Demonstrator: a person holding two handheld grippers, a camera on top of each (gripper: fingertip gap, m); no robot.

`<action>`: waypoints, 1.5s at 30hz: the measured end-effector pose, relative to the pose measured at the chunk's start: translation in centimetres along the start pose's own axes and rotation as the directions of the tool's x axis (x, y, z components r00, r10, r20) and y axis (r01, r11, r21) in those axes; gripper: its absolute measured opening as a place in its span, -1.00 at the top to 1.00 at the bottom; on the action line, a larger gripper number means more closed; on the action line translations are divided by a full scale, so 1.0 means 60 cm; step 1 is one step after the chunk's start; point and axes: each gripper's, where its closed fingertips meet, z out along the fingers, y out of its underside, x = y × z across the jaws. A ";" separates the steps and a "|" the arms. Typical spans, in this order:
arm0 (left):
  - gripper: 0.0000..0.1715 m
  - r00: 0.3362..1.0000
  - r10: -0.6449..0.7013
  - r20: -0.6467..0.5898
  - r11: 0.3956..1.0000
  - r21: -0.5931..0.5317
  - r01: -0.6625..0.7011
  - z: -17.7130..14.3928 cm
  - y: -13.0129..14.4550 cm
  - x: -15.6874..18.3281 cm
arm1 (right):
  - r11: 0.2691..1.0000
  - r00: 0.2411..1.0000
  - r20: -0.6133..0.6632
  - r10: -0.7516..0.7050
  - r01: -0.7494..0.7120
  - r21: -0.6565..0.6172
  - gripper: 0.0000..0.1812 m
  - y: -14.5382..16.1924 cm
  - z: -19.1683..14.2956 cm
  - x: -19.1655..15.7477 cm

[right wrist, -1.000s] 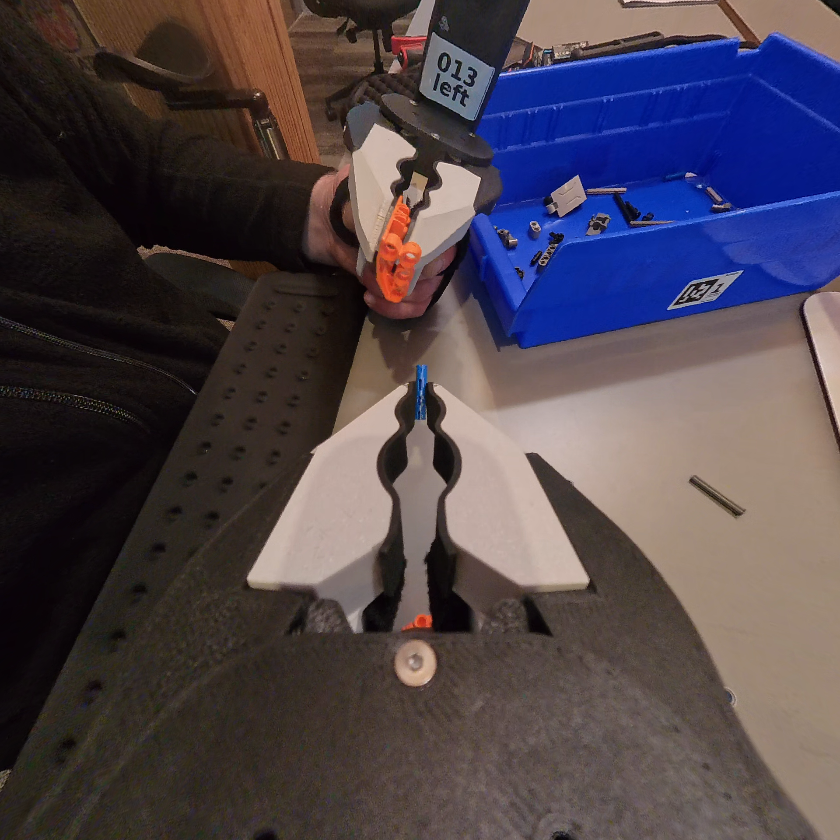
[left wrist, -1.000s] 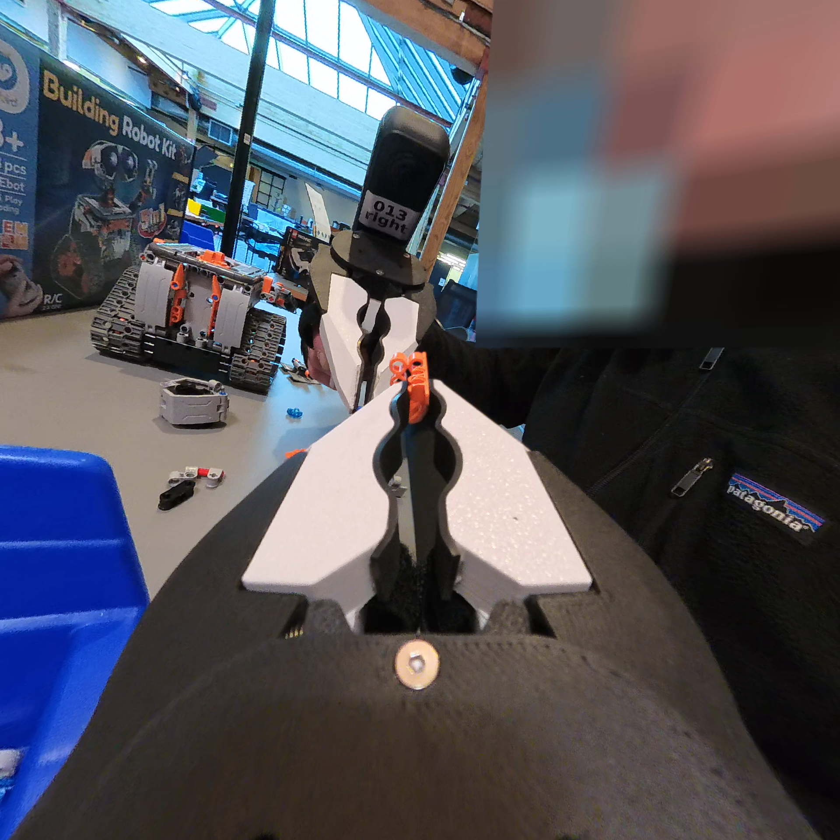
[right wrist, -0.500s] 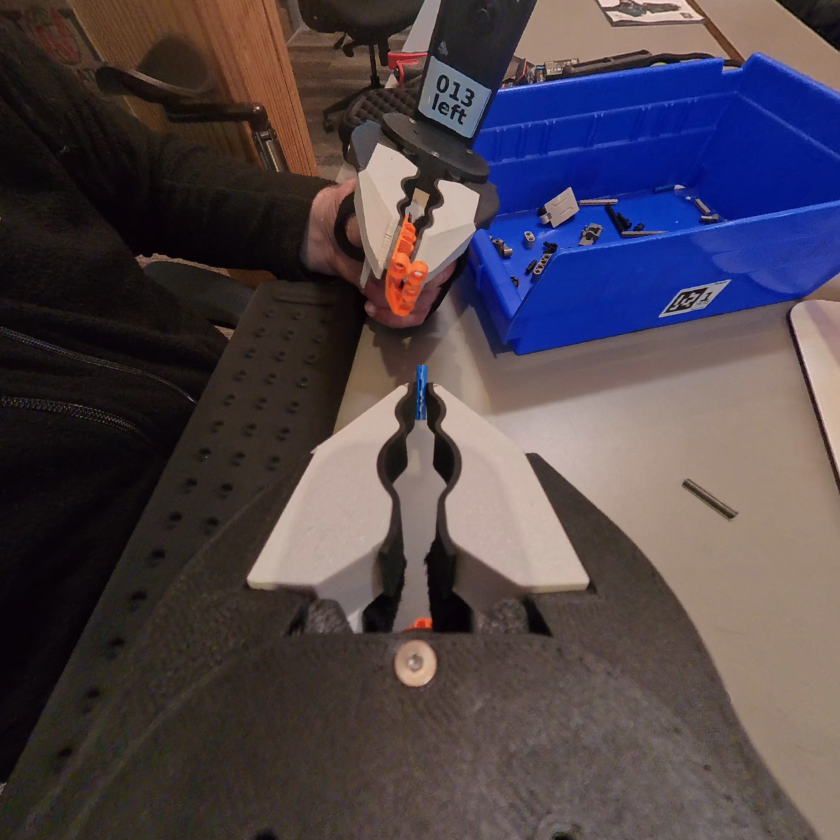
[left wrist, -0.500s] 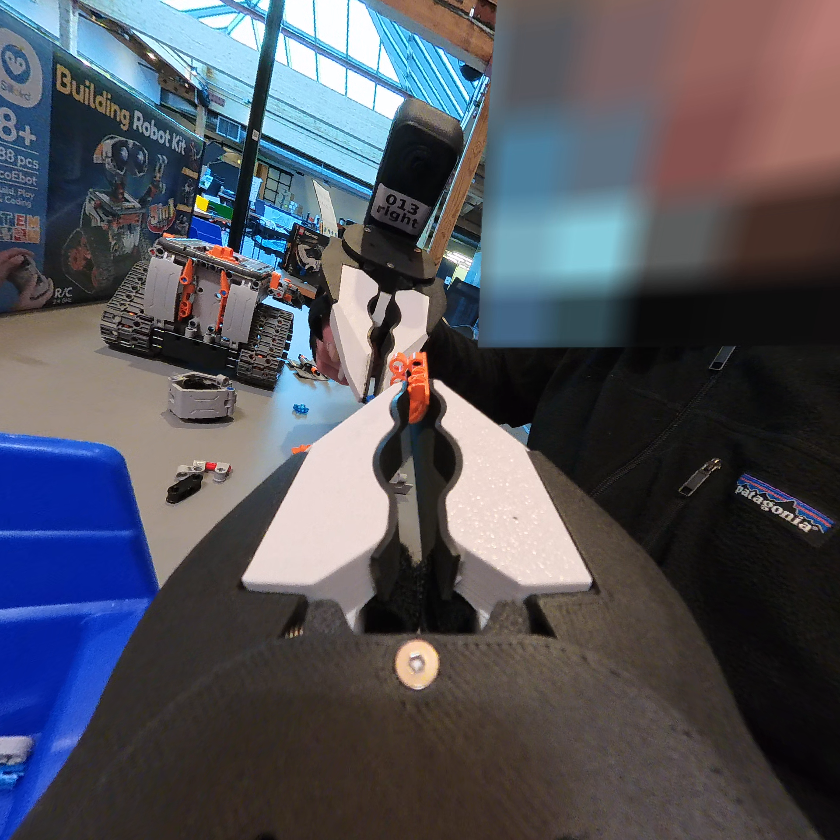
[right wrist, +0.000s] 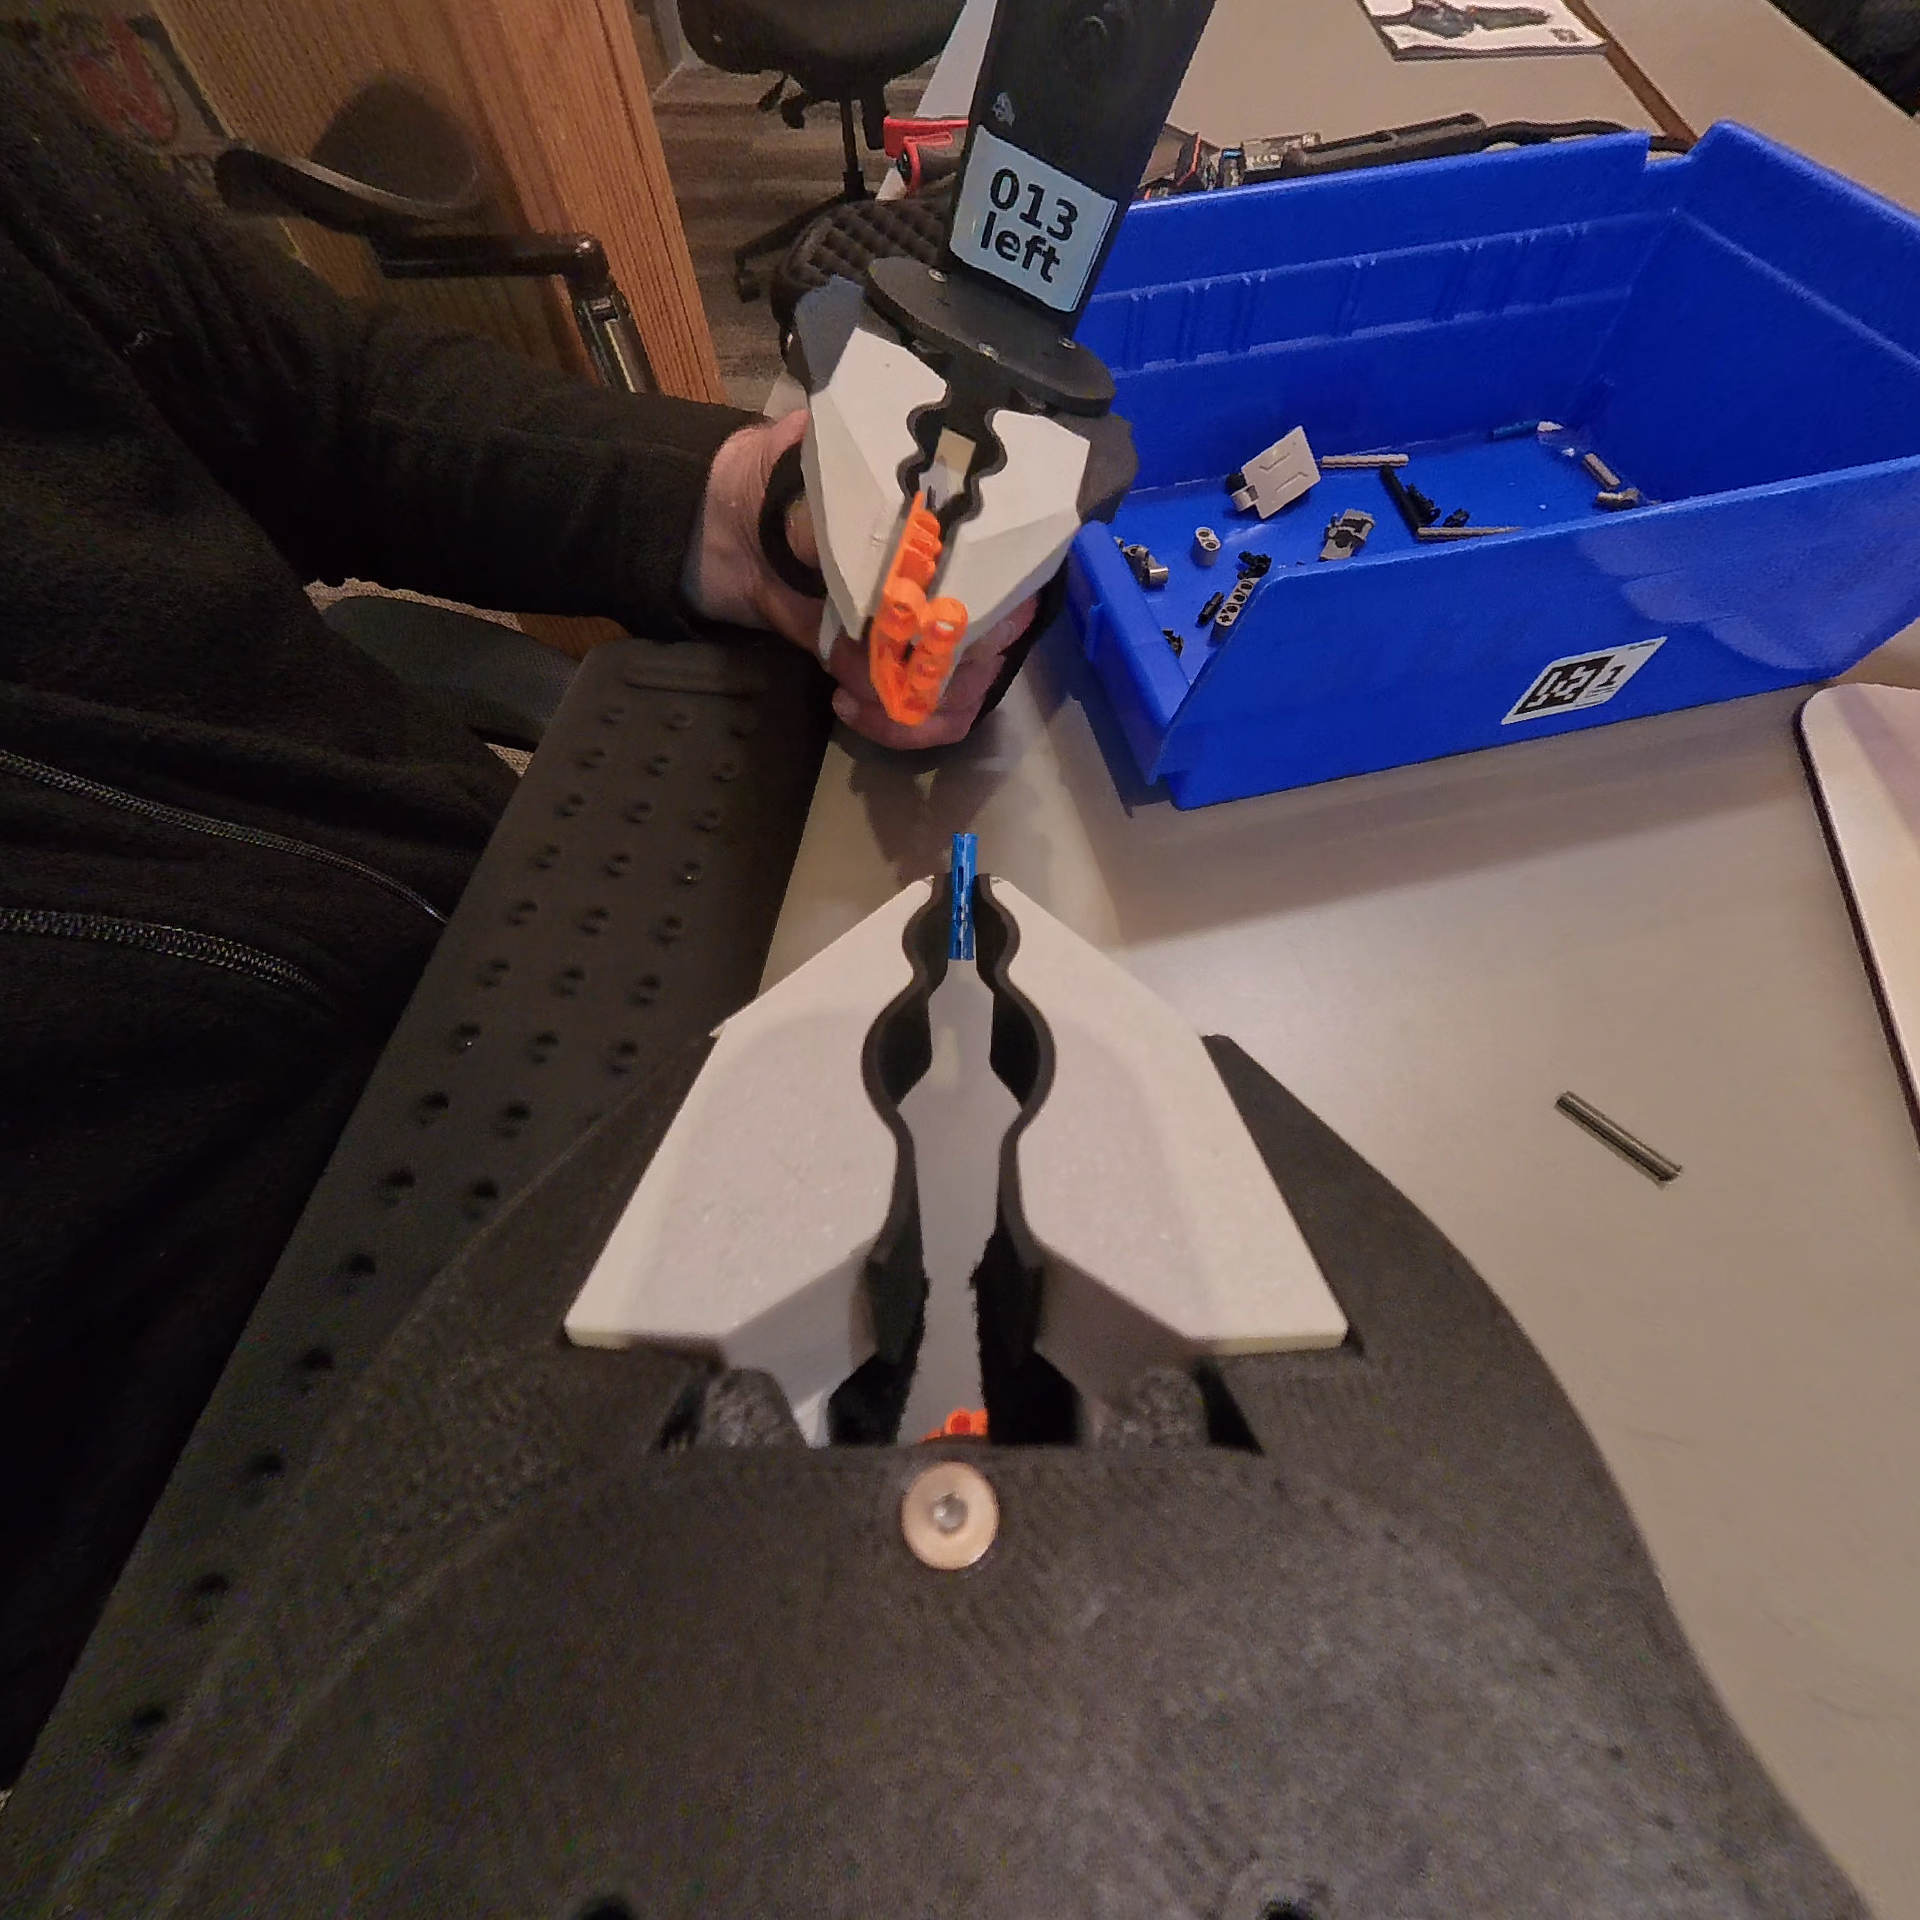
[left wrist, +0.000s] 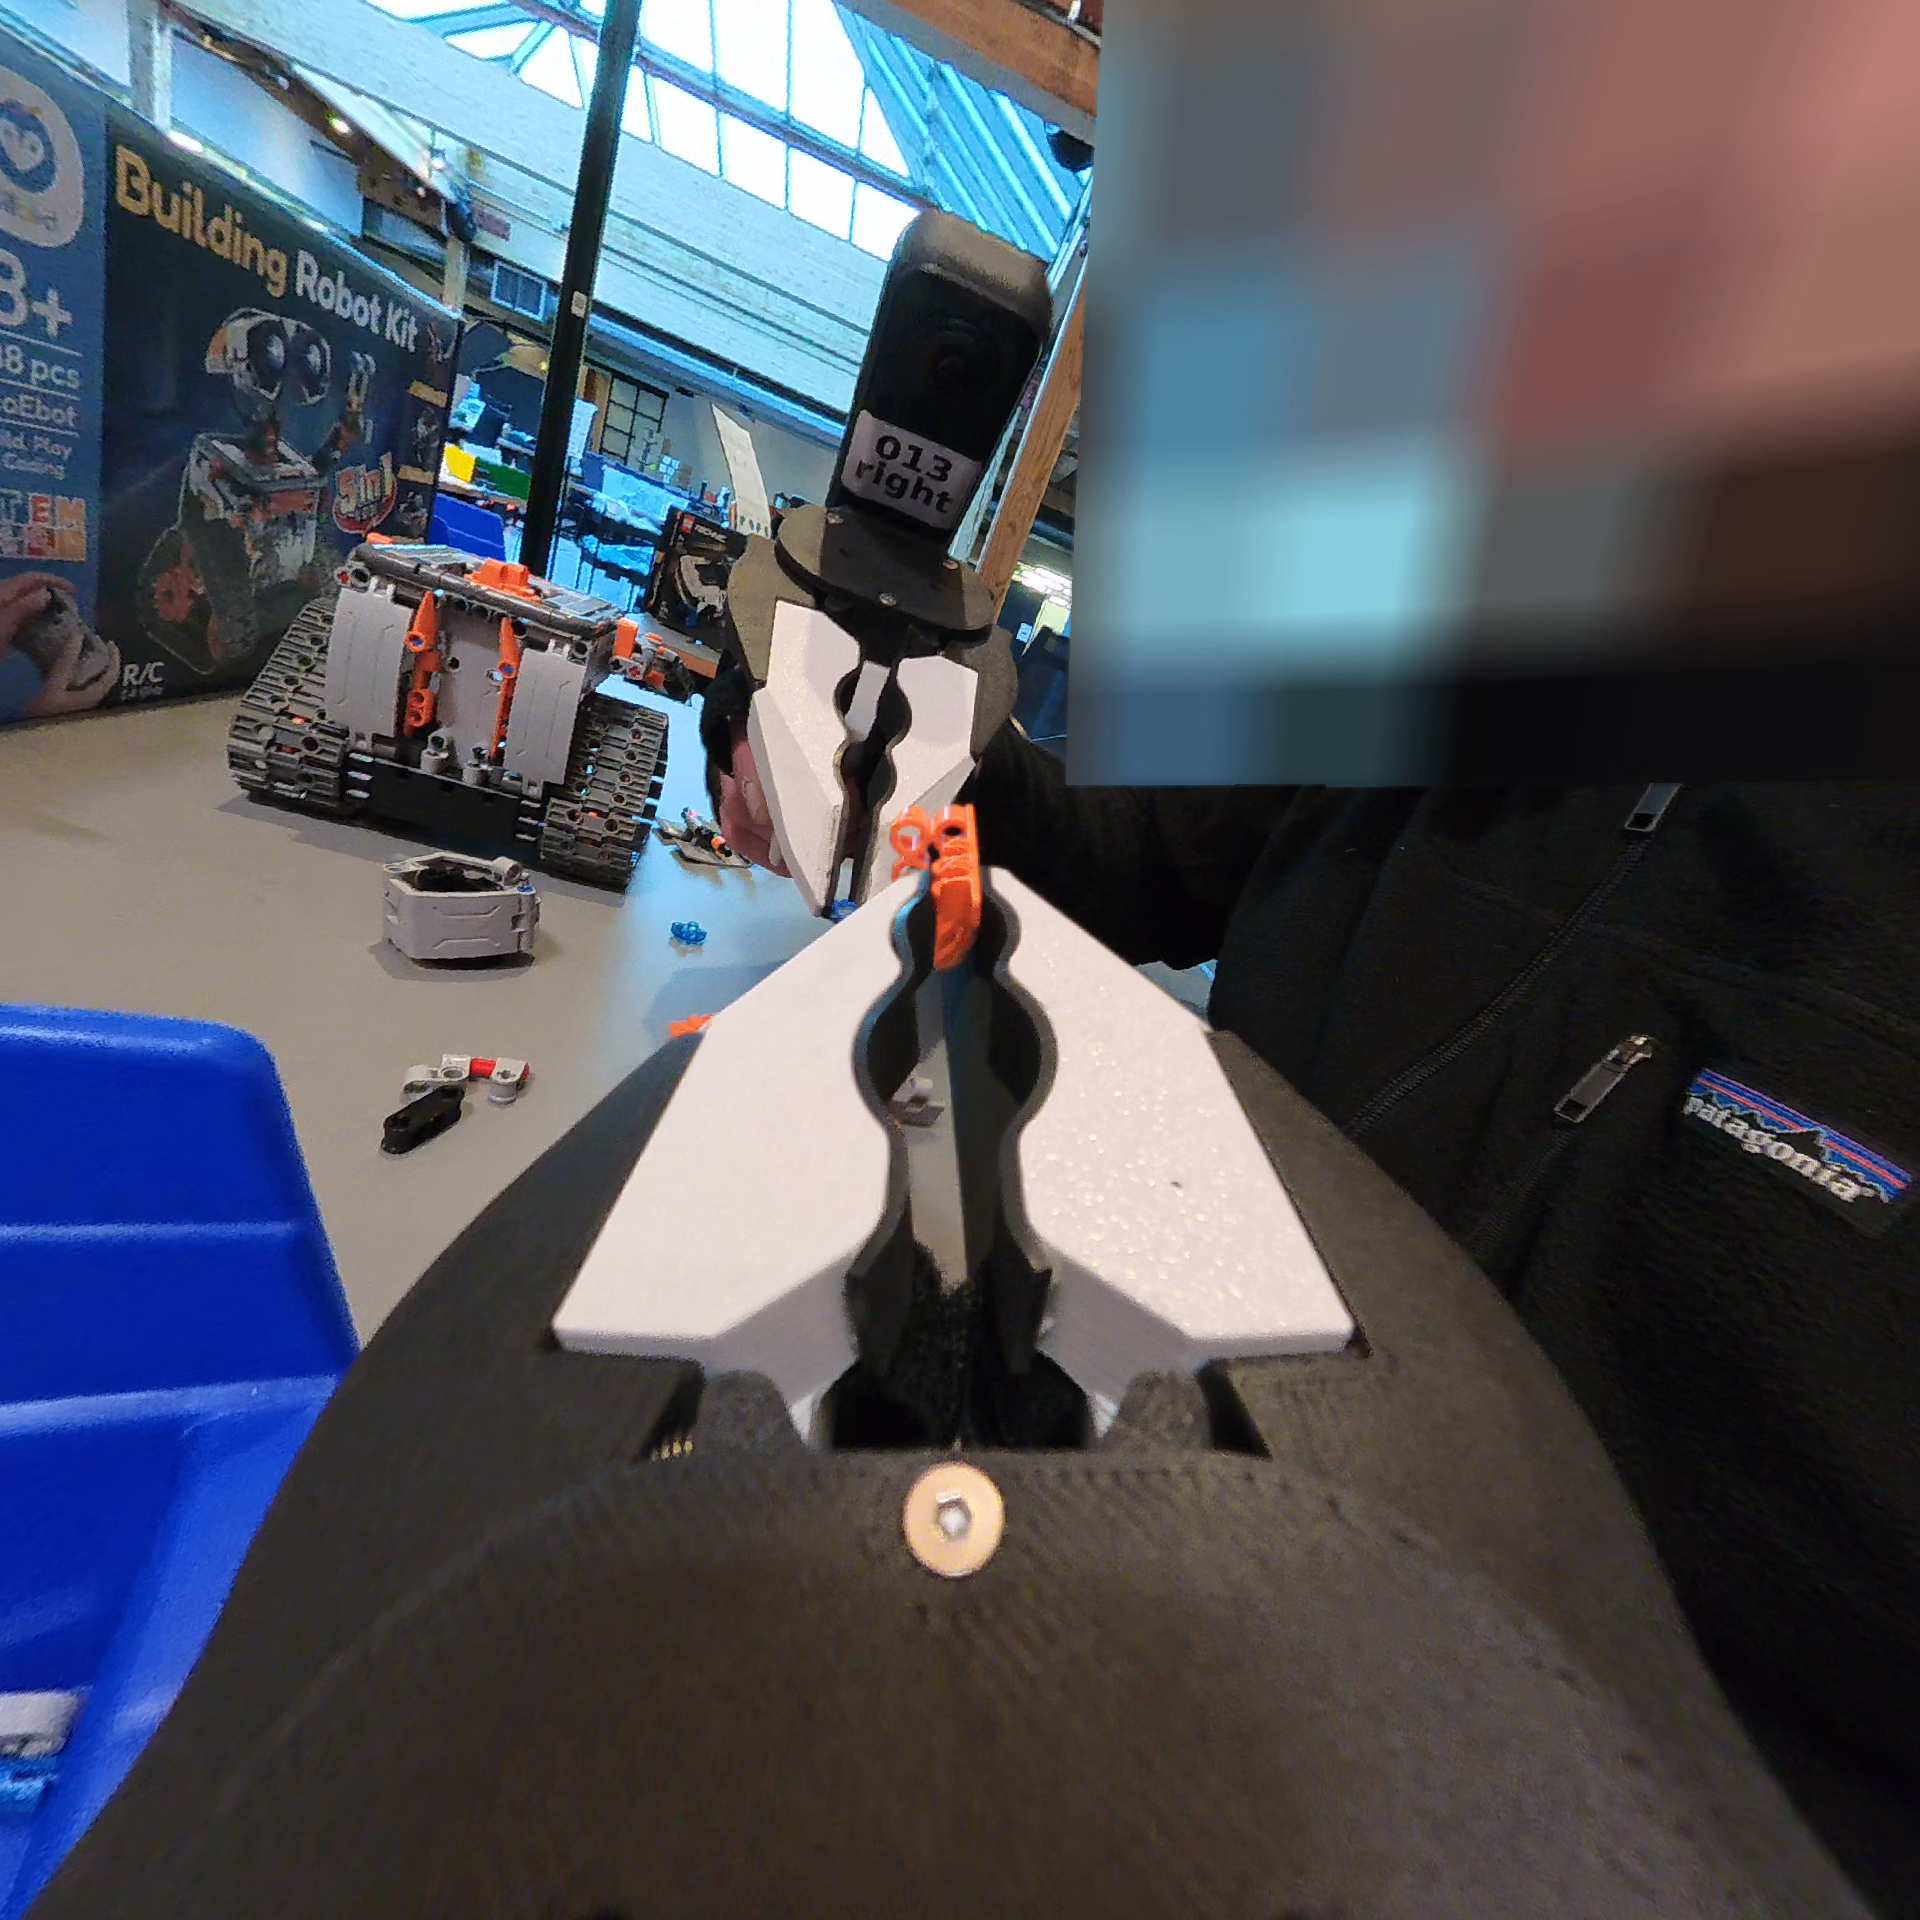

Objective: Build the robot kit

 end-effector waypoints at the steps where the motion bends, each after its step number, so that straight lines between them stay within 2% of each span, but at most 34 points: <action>1: 0.95 1.000 0.004 -0.018 1.000 0.014 -0.004 -0.001 -0.004 0.005 | 1.000 1.000 -0.001 0.000 0.000 0.000 0.99 0.000 0.000 0.000; 8: 0.96 0.963 0.086 -0.256 0.976 0.217 -0.029 -0.028 -0.067 0.082 | 1.000 1.000 -0.001 0.001 -0.001 -0.001 0.98 0.002 0.000 0.001; 14: 0.96 0.944 0.130 -0.303 0.958 0.284 -0.041 -0.041 -0.088 0.102 | 1.000 1.000 -0.001 -0.001 0.001 -0.001 0.98 0.001 0.001 -0.001; 20: 0.96 0.945 0.137 -0.296 0.954 0.296 -0.046 -0.044 -0.092 0.101 | 1.000 1.000 0.000 0.001 -0.001 -0.003 0.98 0.003 0.002 0.000; 22: 0.96 0.959 0.130 -0.253 0.965 0.256 -0.063 -0.037 -0.084 0.089 | 1.000 1.000 0.000 0.001 -0.001 -0.003 0.98 0.003 0.001 0.000; 24: 0.96 0.974 0.138 -0.180 0.982 0.151 -0.111 -0.021 -0.059 0.072 | 1.000 1.000 -0.002 0.000 0.000 -0.007 0.98 0.005 0.002 0.001; 26: 0.95 0.979 0.187 -0.082 0.982 -0.002 -0.188 -0.007 -0.025 0.051 | 1.000 1.000 -0.003 0.001 -0.002 -0.012 0.98 0.007 0.003 0.002; 29: 0.95 0.954 0.299 0.016 0.931 -0.223 -0.288 0.001 0.021 0.026 | 1.000 1.000 -0.003 0.006 -0.006 -0.016 0.98 0.011 0.004 0.005; 30: 0.95 0.952 0.305 0.010 0.926 -0.238 -0.294 0.003 0.026 0.029 | 1.000 1.000 -0.002 0.008 -0.008 -0.016 0.98 0.013 0.005 0.005; 34: 0.95 0.973 0.230 -0.004 0.960 -0.162 -0.228 0.004 0.024 0.027 | 1.000 1.000 0.002 0.014 -0.014 -0.022 0.99 0.017 0.009 0.006; 38: 0.95 0.975 0.220 0.004 0.965 -0.148 -0.217 0.002 0.020 0.022 | 1.000 1.000 0.001 0.017 -0.017 -0.024 0.98 0.020 0.011 0.008; 45: 0.95 0.970 0.233 0.072 0.956 -0.201 -0.214 0.001 0.033 -0.004 | 0.999 1.000 0.004 0.027 -0.027 -0.025 0.98 0.024 0.013 0.011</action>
